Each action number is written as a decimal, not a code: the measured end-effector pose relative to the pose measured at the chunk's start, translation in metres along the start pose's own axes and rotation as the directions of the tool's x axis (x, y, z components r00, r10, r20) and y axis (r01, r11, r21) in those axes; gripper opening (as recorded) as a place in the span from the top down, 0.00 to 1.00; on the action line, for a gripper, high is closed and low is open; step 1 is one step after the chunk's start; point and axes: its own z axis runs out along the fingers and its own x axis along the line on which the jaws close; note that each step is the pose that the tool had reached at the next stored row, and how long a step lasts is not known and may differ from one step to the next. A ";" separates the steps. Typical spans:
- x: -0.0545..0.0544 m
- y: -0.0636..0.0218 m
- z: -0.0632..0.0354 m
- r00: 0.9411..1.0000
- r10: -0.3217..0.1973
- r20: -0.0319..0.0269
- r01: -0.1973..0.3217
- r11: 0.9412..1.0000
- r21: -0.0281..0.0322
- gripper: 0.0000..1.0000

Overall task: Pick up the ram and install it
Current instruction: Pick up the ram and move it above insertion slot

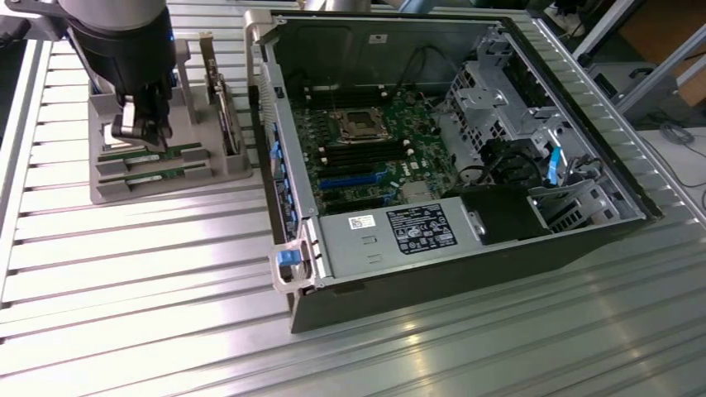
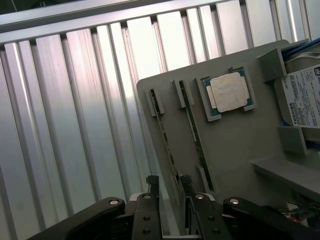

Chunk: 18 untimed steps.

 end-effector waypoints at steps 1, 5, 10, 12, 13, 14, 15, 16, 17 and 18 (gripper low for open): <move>0.000 0.0000 0.0005 1.000 0.000 0.000 0.000 1.000 0.000 0.70; 0.000 -0.0001 0.0027 1.000 0.000 0.000 0.000 1.000 0.000 0.70; 0.000 -0.0003 0.0056 1.000 0.000 0.000 0.000 1.000 0.000 0.70; 0.000 -0.0004 0.0074 1.000 0.000 0.000 0.000 1.000 0.000 0.70; 0.000 -0.0004 0.0079 1.000 -0.004 0.000 0.004 1.000 0.000 0.70; 0.000 -0.0004 0.0085 1.000 -0.017 -0.001 0.017 1.000 0.000 0.70; 0.000 -0.0005 0.0088 1.000 -0.031 -0.001 0.031 1.000 -0.001 0.70; 0.000 -0.0005 0.0092 0.999 -0.048 -0.002 0.048 0.999 -0.001 0.70; 0.000 -0.0005 0.0098 0.997 -0.081 -0.004 0.081 0.997 -0.002 0.70; 0.000 -0.0005 0.0104 0.994 -0.114 -0.006 0.114 0.994 -0.003 0.70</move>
